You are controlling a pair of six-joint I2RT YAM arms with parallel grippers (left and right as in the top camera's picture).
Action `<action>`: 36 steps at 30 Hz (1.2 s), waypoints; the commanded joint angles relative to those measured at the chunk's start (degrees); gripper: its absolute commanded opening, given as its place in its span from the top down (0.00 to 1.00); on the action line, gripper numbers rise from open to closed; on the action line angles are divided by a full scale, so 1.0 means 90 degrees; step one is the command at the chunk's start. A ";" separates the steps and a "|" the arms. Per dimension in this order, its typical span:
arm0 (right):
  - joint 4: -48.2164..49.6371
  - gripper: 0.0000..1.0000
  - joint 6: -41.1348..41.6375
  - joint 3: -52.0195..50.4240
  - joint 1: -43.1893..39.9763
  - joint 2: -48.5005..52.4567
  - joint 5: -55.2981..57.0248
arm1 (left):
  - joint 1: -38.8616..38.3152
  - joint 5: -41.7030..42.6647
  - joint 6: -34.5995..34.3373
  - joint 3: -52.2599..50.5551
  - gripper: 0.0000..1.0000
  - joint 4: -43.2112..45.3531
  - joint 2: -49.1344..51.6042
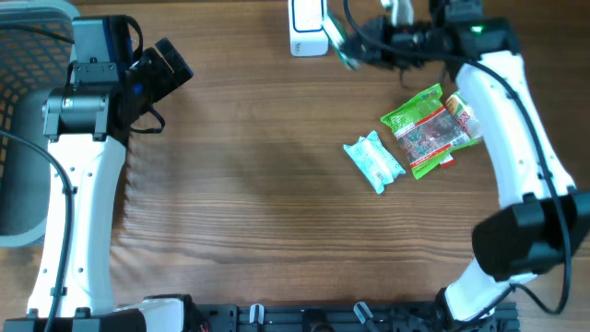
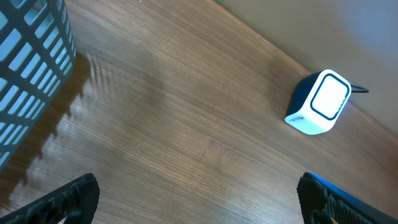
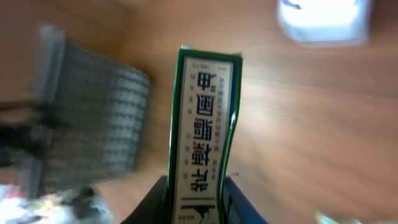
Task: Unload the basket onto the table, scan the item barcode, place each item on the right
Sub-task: 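Carry the green box right and lower it onto the item pile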
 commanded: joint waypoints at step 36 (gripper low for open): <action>0.0726 0.00 -0.1778 -0.1690 -0.0053 0.0051 0.4282 | 0.0029 0.0027 0.0119 0.0090 0.00 0.0017 -0.0092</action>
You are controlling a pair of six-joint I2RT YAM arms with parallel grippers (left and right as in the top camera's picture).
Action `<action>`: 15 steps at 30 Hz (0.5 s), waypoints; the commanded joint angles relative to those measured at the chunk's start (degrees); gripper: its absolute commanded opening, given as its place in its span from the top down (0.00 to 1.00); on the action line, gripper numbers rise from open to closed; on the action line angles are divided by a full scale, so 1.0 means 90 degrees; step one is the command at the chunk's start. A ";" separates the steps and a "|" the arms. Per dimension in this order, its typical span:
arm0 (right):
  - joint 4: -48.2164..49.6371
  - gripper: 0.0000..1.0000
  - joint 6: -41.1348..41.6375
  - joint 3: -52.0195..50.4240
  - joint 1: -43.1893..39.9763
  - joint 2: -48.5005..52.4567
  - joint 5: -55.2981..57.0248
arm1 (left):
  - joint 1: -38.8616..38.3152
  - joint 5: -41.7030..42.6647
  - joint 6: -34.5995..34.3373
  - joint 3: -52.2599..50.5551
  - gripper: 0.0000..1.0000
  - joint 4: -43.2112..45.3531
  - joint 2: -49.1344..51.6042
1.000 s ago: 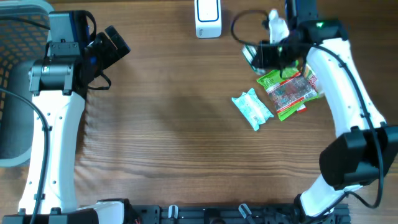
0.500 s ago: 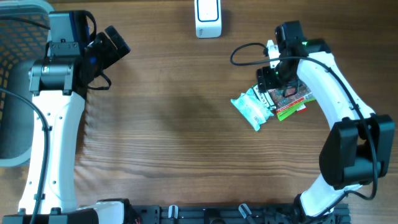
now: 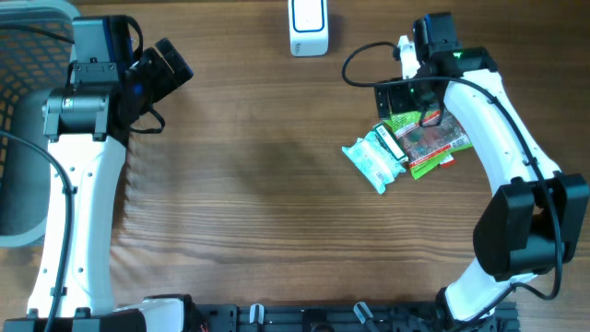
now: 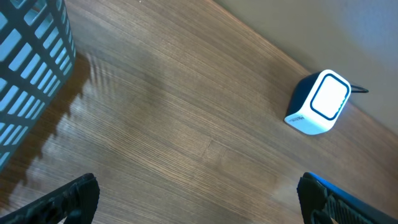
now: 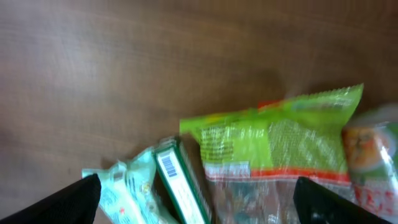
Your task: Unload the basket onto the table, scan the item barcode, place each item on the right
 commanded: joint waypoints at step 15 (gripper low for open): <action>0.0959 0.00 -0.0083 0.0100 -0.0015 0.0044 0.0085 | 0.0029 0.0024 0.0119 0.0090 0.00 0.0015 -0.0092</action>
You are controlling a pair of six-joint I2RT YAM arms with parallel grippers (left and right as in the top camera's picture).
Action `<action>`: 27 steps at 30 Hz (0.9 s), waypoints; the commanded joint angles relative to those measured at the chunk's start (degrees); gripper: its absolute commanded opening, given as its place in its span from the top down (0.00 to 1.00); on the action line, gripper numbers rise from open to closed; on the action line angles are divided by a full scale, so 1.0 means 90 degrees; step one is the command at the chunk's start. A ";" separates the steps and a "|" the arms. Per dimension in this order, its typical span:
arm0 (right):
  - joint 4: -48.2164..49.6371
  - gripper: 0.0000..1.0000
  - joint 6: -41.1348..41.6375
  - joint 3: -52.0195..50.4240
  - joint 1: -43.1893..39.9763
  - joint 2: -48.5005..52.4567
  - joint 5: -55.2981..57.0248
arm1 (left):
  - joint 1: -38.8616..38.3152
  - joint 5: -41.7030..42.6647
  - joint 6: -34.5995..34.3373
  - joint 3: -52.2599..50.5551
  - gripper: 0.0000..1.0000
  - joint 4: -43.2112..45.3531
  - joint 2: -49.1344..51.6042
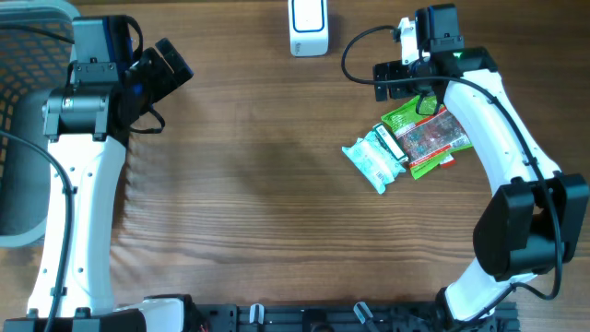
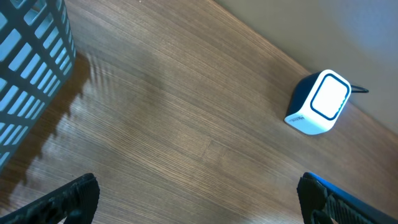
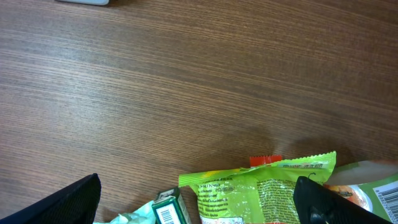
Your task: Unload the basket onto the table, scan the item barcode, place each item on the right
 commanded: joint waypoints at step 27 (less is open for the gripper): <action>-0.0087 0.00 -0.0063 0.0100 -0.0015 -0.4777 0.0083 | 0.0029 0.0027 0.0119 0.0090 0.00 0.0015 -0.0092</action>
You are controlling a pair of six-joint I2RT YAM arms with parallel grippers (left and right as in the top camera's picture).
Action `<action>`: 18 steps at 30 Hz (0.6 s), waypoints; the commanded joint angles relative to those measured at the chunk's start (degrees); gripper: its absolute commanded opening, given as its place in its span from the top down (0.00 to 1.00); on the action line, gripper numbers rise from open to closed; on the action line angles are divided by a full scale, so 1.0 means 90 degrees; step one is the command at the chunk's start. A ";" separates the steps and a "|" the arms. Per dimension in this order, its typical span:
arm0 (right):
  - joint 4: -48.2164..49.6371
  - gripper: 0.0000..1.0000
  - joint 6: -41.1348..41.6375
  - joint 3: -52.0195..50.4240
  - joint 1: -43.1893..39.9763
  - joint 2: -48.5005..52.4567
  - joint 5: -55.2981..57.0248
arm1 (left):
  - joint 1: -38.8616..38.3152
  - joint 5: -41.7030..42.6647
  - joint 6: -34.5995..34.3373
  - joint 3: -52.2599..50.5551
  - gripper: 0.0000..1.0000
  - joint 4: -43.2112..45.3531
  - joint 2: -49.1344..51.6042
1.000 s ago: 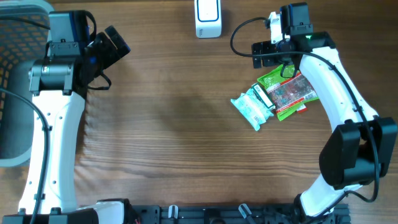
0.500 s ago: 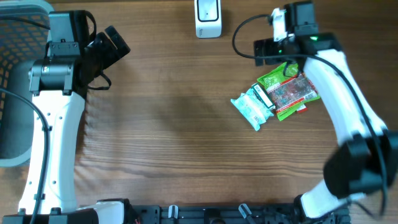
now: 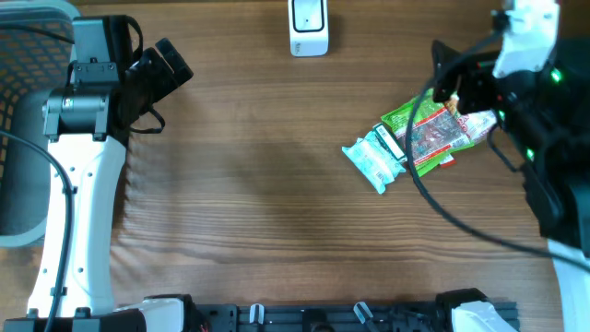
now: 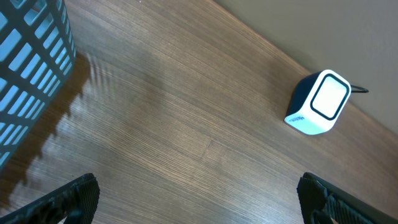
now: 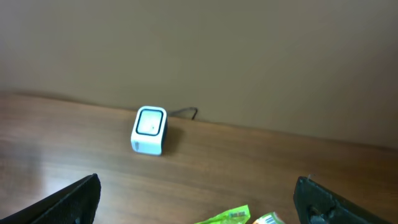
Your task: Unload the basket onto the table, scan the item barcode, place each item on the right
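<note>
The white barcode scanner (image 3: 308, 28) stands at the table's far edge, also in the left wrist view (image 4: 319, 102) and the right wrist view (image 5: 150, 129). A small green box (image 3: 394, 141) lies flat between a pale mint packet (image 3: 373, 162) and a green snack packet (image 3: 421, 129). My right gripper (image 3: 454, 76) is raised high over the packets, open and empty (image 5: 196, 194); the green packet's tip (image 5: 227, 216) shows at the bottom of that view. My left gripper (image 3: 175, 63) hangs open and empty (image 4: 196, 194) at the far left.
A grey mesh basket (image 3: 23, 138) stands at the left edge, its wall in the left wrist view (image 4: 31, 74). A red-and-orange packet (image 3: 466, 124) lies under the green one. A plain wall (image 5: 249, 50) rises behind the scanner.
My right arm has lifted up and back from low over the packets; its camera now faces the scanner and wall. The box, the packets and the left arm have not moved.
My right gripper held the green box up beside the scanner. Then the box lay on the table between the mint and green packets, with the gripper open over it. The gripper then stood open nearer the scanner, and now it is high above the pile.
</note>
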 commanded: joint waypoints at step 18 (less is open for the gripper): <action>-0.1664 0.00 -0.0223 -0.0658 -0.0015 -0.3160 -0.0044 | 0.0029 0.0027 0.0119 0.0090 0.00 0.0015 -0.0092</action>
